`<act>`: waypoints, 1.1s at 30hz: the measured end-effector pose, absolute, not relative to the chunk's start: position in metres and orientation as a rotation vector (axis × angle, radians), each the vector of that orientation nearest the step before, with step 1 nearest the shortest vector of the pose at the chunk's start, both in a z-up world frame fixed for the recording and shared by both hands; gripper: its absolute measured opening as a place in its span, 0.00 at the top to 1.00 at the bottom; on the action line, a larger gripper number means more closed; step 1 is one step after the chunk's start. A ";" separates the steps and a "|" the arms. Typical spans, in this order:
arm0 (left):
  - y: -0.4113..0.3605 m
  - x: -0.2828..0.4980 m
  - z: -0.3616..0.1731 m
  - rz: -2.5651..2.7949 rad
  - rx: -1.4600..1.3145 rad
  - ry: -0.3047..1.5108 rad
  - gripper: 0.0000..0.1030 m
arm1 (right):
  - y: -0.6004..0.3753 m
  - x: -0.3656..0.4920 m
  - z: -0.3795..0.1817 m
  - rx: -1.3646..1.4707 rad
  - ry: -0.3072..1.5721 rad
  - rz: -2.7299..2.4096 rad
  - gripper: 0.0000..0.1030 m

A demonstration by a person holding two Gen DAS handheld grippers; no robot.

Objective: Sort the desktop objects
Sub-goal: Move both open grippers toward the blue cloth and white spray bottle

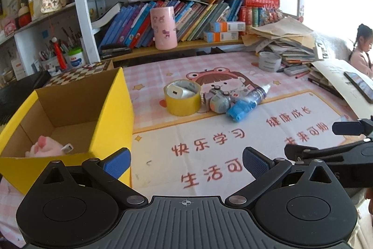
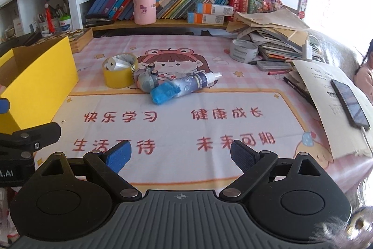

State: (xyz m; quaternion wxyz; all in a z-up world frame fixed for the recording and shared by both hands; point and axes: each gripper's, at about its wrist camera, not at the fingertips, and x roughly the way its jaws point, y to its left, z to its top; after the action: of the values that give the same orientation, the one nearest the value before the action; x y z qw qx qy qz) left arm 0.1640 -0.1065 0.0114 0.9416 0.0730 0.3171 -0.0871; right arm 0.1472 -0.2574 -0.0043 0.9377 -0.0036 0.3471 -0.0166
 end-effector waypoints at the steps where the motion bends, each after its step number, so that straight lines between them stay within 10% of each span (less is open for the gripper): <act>1: -0.109 0.168 0.011 -0.167 0.145 0.649 0.00 | -0.261 0.151 -0.004 -0.010 0.710 -0.022 0.11; 33: -0.170 0.245 -0.012 0.008 0.149 0.761 0.00 | -0.325 0.326 -0.030 0.125 0.779 0.143 0.14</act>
State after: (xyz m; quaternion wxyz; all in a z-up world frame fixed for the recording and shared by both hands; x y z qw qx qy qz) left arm 0.2446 -0.1697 -0.0120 0.9257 0.0727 0.3712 0.0040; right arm 0.3258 -0.3251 -0.0297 0.9208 0.0607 0.3790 0.0696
